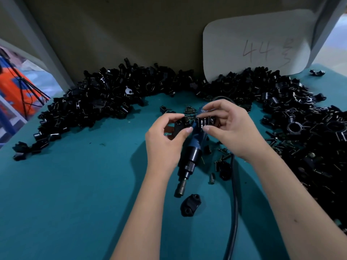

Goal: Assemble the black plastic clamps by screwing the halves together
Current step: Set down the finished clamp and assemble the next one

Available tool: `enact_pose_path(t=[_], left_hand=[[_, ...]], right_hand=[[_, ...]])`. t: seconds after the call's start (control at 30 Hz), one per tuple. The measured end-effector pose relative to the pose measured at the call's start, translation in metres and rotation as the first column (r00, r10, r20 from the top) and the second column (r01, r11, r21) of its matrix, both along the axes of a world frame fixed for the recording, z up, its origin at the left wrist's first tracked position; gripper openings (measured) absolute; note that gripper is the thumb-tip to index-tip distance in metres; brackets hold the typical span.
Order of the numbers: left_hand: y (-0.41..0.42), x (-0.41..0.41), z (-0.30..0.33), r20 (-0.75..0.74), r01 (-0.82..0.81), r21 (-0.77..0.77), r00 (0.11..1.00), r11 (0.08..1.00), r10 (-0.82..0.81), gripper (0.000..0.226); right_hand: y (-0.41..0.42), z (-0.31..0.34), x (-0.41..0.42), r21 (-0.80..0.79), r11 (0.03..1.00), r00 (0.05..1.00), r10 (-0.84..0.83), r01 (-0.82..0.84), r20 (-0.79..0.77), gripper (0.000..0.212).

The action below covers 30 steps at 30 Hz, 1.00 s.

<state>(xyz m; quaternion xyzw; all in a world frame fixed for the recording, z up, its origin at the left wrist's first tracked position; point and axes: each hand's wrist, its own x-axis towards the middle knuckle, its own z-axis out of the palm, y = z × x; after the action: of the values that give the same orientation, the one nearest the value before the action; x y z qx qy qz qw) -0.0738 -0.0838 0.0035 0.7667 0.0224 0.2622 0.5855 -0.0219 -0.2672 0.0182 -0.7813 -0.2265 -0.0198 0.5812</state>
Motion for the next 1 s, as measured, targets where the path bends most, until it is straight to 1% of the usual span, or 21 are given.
enact_pose_path(t=[0.07,0.1,0.27,0.37,0.43,0.47,0.53,0.63,0.7,0.77,0.83,0.87,0.93,1.0], left_hand=[[-0.001,-0.001,0.001,-0.002,0.026,0.008,1.000,1.000,-0.026,0.030],[-0.001,-0.001,0.001,-0.004,0.043,0.010,0.999,0.999,-0.043,0.030],[-0.004,-0.001,-0.001,0.001,0.101,-0.038,0.995,0.994,-0.101,0.029],[-0.006,0.000,-0.003,0.012,0.129,-0.065,0.992,0.990,-0.129,0.025],[-0.006,0.001,-0.003,0.029,0.149,-0.104,0.989,0.983,-0.146,0.027],[-0.006,0.001,-0.003,0.042,0.157,-0.136,0.987,0.978,-0.153,0.030],[-0.007,0.001,-0.001,0.056,0.187,-0.238,0.982,0.953,-0.179,0.032],[-0.011,0.000,0.001,0.087,0.279,-0.403,0.960,0.871,-0.267,0.031],[-0.014,0.000,0.000,0.092,0.299,-0.487,0.952,0.820,-0.292,0.031],[-0.013,0.001,0.000,0.084,0.285,-0.525,0.955,0.802,-0.284,0.030],[-0.011,0.001,0.002,0.073,0.262,-0.533,0.962,0.805,-0.265,0.028],[-0.010,0.001,0.002,0.067,0.253,-0.539,0.964,0.803,-0.259,0.028],[-0.008,0.001,0.002,0.047,0.241,-0.554,0.965,0.797,-0.259,0.027],[-0.007,0.000,0.002,0.018,0.230,-0.567,0.964,0.791,-0.267,0.023]], right_hand=[[0.001,-0.001,-0.002,-0.027,0.999,0.999,0.026,-0.025,0.038,0.041],[0.002,-0.001,-0.003,-0.009,0.999,0.998,0.031,-0.031,0.045,0.041],[0.008,-0.001,-0.007,0.198,0.980,0.999,0.018,-0.025,0.041,0.036],[0.013,-0.001,-0.009,0.279,0.960,0.999,0.029,-0.033,0.021,0.033],[0.016,-0.001,-0.009,0.313,0.950,1.000,0.003,-0.010,0.023,0.032],[0.015,-0.001,-0.008,0.312,0.950,0.999,-0.032,0.018,0.039,0.031],[0.014,-0.001,-0.006,0.254,0.965,0.990,-0.095,0.066,0.102,0.030],[0.015,-0.001,-0.006,0.150,0.987,0.982,-0.081,0.055,0.170,0.027],[0.016,-0.001,-0.006,0.110,0.993,0.988,-0.056,0.040,0.145,0.027],[0.017,0.001,-0.007,0.077,0.997,0.997,-0.010,0.005,0.074,0.030],[0.017,0.002,-0.008,0.095,0.994,0.998,0.063,-0.061,-0.021,0.034],[0.016,0.002,-0.008,0.104,0.991,0.995,0.090,-0.085,-0.044,0.035],[0.016,0.001,-0.009,0.105,0.991,0.996,0.086,-0.083,-0.023,0.036],[0.018,-0.001,-0.009,0.136,0.990,0.999,0.045,-0.047,0.025,0.033]])
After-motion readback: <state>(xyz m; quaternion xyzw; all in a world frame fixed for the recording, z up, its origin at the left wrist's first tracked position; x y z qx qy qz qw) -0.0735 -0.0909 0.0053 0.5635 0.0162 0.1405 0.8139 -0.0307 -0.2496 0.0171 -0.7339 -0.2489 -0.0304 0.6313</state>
